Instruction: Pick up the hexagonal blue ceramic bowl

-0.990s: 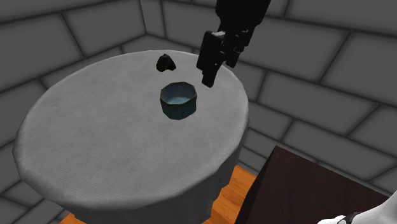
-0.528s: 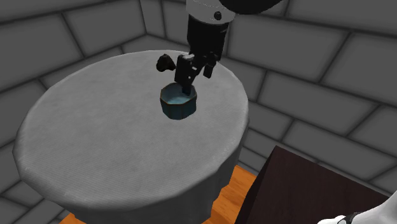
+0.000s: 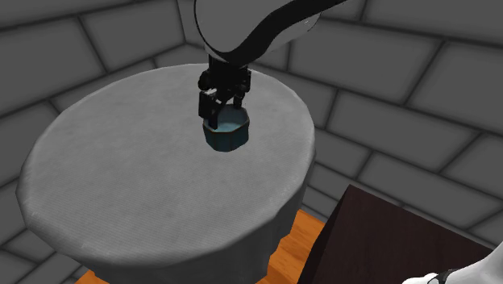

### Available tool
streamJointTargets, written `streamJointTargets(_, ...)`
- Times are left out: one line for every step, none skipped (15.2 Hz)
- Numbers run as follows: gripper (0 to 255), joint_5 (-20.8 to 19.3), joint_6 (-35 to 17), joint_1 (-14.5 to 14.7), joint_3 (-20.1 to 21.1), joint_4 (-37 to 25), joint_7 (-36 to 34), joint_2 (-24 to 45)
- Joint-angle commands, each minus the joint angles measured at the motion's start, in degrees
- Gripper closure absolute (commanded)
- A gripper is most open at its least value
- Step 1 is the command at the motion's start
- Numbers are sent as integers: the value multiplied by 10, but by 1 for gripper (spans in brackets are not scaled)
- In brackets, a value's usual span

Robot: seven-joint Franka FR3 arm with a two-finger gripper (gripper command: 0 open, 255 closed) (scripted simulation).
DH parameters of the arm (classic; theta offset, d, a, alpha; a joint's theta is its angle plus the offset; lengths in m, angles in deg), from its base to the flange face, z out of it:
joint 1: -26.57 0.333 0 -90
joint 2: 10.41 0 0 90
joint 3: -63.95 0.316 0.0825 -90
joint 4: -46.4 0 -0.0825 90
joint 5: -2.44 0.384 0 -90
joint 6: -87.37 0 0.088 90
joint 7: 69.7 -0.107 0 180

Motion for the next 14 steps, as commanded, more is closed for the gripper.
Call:
streamJointTargets(0,5,-14,-1,-1,-32,8,48)
streamJointTargets(0,7,-18,-2,-1,-48,13,71)
streamJointTargets(0,10,-22,-3,-1,-65,17,93)
streamJointTargets(0,12,-25,-4,-1,-82,20,115)
streamJointTargets(0,14,-28,-6,-1,-101,24,138)
streamJointTargets(0,15,-29,-7,0,-110,26,149)
streamJointTargets(0,15,-36,-7,0,-107,26,152)
streamJointTargets(0,16,-42,-7,0,-104,27,156)
streamJointTargets(0,16,-49,-7,0,-100,27,159)
streamJointTargets(0,17,-56,-7,0,-97,28,163)
streamJointTargets(0,17,-62,-7,1,-94,28,166)
streamJointTargets(0,18,-69,-7,1,-92,29,170)
streamJointTargets(0,18,-75,-7,1,-89,29,174)
streamJointTargets(0,19,-79,-7,1,-87,30,176)
